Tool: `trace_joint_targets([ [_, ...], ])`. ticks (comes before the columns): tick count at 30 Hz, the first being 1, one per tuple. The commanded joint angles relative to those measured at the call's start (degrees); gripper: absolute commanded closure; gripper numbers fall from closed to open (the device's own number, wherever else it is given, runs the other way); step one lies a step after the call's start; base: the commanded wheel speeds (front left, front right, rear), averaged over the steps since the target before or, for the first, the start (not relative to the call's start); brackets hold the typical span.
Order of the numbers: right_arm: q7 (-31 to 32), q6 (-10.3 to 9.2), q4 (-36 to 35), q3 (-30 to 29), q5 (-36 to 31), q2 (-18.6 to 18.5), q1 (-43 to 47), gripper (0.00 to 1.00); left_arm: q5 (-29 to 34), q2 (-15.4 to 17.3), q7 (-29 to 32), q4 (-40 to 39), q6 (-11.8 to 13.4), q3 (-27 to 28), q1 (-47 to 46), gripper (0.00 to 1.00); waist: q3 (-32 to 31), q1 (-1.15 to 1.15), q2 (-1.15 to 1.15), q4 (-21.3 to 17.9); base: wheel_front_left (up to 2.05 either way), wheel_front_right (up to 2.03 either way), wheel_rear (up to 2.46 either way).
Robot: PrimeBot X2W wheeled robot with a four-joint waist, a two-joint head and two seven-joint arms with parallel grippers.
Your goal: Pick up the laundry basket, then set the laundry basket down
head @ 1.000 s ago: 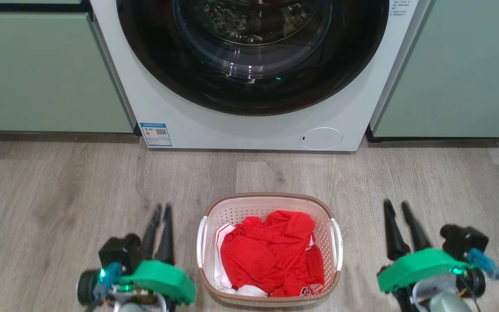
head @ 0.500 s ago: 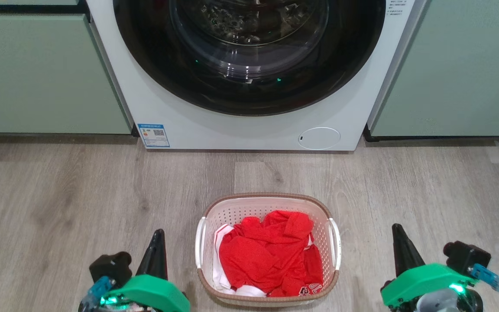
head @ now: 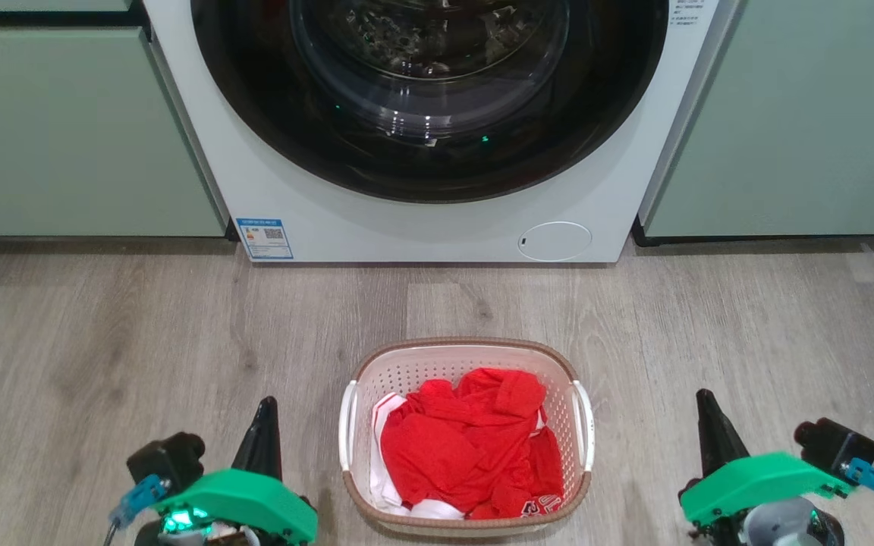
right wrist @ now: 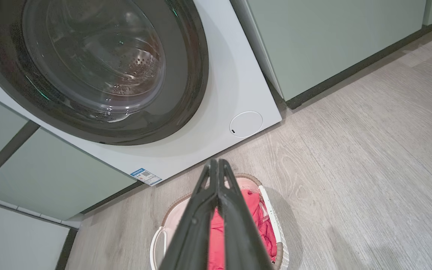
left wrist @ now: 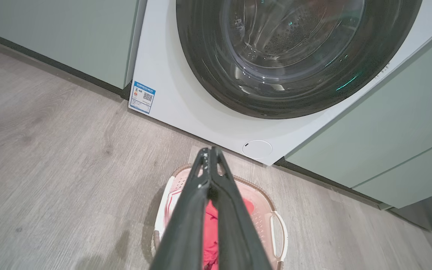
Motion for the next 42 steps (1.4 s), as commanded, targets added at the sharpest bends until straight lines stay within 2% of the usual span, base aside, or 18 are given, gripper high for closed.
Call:
trace_joint_targets([
  [1,0.3,0.13,-2.0,-0.3,1.3,-0.7,-2.7,1.0,-1.3,0.6,0.2,-1.5,-0.5,1.3,-2.9,1.0,0.0,0.0,0.0,0.0,0.0,0.0,0.0],
  [42,6.4,0.31,-2.2,-4.1,22.6,-1.2,-4.7,1.0,-25.3,1.1,6.1,-0.7,-5.1,8.5,-5.5,1.0,0.1,0.0,0.0,-1.5,0.0,0.0,0.0],
])
